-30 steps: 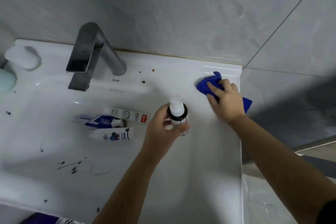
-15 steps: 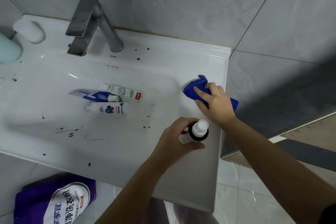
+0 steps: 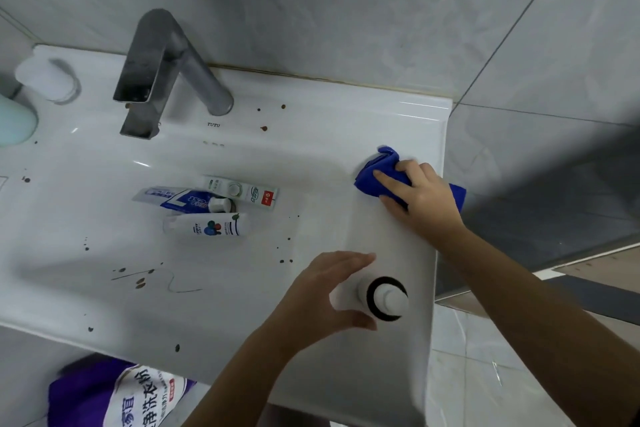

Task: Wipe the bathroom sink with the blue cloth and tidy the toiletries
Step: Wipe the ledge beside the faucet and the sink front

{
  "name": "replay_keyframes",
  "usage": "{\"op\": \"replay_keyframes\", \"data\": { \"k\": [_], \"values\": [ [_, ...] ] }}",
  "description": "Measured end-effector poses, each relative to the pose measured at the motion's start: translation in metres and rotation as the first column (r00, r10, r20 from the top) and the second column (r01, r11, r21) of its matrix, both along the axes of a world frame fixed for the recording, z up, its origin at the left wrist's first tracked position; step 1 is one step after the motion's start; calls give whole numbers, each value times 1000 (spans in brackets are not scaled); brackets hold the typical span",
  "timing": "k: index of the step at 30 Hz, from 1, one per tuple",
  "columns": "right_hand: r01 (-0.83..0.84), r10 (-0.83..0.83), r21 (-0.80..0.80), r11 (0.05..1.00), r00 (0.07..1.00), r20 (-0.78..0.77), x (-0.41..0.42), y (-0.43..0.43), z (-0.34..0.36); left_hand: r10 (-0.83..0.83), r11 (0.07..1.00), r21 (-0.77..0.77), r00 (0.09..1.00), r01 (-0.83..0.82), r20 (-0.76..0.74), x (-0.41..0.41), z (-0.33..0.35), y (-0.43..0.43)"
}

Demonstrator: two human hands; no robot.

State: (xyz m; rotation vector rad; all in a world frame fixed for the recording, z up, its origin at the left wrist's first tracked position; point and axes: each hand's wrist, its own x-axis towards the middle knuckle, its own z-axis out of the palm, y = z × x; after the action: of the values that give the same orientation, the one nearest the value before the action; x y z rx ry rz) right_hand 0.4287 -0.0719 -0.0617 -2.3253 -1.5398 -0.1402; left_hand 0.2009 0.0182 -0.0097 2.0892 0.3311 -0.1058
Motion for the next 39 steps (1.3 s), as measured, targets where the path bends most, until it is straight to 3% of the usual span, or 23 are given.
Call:
{"op": "replay_keyframes", "data": {
  "k": [3, 5, 7, 10, 12, 16, 21, 28, 31, 34, 36, 39],
  "values": [
    [-16, 16, -7, 1000, 1000, 6, 19, 11, -1, 8, 999, 39, 1000, -7, -8, 10, 2, 29],
    [27, -27, 1, 1000, 1000, 4, 38, 24, 0, 142, 984, 97, 988, -147, 53, 29, -2, 53],
    [124, -124, -21, 992, 992, -13, 56, 41, 4, 209, 934, 256, 963, -248, 169, 60, -12, 76],
    [252, -251, 22, 967, 966, -66, 53, 41, 4, 91, 823, 525, 962, -218, 256, 114, -32, 103],
    [241, -237, 58, 969, 969, -67, 25, 16, 0, 1, 803, 581, 976, -130, 217, 143, -44, 118],
    [252, -252, 88, 964, 968, -8, 14, 5, -3, -103, 810, 584, 967, -54, 232, 159, -71, 134],
    [489, -494, 213, 846, 869, -35, 93, 60, -2, -126, 818, 561, 911, -129, 394, 162, -87, 142],
    [588, -581, 191, 786, 808, -99, 54, 34, -9, -92, 833, 536, 921, -136, 378, 164, -90, 140],
    [494, -504, 248, 834, 863, -23, 82, 58, -3, -98, 834, 534, 916, -138, 390, 164, -90, 141],
    [280, -303, 199, 939, 948, 96, 92, 75, -1, -105, 815, 557, 904, -160, 414, 166, -91, 142],
    [241, -262, 166, 956, 958, 117, 91, 77, -2, -102, 808, 566, 908, -162, 406, 165, -91, 142],
    [482, -479, 184, 857, 876, -62, 87, 50, -2, -124, 815, 568, 922, -116, 367, 165, -86, 140]
  ]
}}
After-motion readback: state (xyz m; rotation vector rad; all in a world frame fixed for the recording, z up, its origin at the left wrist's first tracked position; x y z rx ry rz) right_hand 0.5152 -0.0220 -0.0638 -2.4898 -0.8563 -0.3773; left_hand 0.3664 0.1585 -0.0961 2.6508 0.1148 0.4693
